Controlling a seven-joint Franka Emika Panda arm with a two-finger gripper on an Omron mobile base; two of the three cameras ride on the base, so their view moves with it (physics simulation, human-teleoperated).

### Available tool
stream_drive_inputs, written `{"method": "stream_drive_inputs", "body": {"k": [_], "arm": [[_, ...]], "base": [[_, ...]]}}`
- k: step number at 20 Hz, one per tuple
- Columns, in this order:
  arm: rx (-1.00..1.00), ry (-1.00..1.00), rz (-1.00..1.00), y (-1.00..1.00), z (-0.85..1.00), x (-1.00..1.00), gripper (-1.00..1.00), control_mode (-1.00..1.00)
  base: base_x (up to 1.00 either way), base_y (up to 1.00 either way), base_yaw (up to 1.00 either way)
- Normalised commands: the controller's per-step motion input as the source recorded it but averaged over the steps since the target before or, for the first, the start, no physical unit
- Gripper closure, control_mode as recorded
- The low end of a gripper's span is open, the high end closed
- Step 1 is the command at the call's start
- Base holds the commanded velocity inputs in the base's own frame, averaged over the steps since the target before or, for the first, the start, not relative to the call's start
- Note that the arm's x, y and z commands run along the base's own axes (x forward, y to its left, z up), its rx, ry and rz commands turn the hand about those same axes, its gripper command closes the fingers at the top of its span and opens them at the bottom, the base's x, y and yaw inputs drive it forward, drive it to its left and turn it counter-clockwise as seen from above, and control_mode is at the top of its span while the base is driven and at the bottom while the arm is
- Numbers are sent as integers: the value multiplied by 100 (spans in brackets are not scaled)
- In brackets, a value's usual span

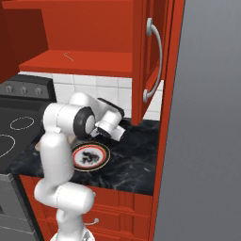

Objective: Pick the chicken drumstick from the plate and place it on the cutting board. Then pick the condiment bottle from the cabinet and place it next to the cutting board.

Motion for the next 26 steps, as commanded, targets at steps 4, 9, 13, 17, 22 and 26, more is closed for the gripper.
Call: {"method": "stream_drive_inputs", "body": {"k": [4,9,13,17,22,26], "arm": [[0,0,-3,0,0,-40,-100,-100],[0,0,-3,-2,0,-50,-100,-100],[0,-2,-3,0,19,-48,-100,-100],[1,-6,-5,0,41,-47,-100,-100],[2,-7,-7,0,54,-42,-100,-100],[0,-5,-5,0,48,-44,-100,-100]], "base": [[0,0,0],[0,0,0],[0,0,0],[0,0,0],[0,0,0],[0,0,0]]}}
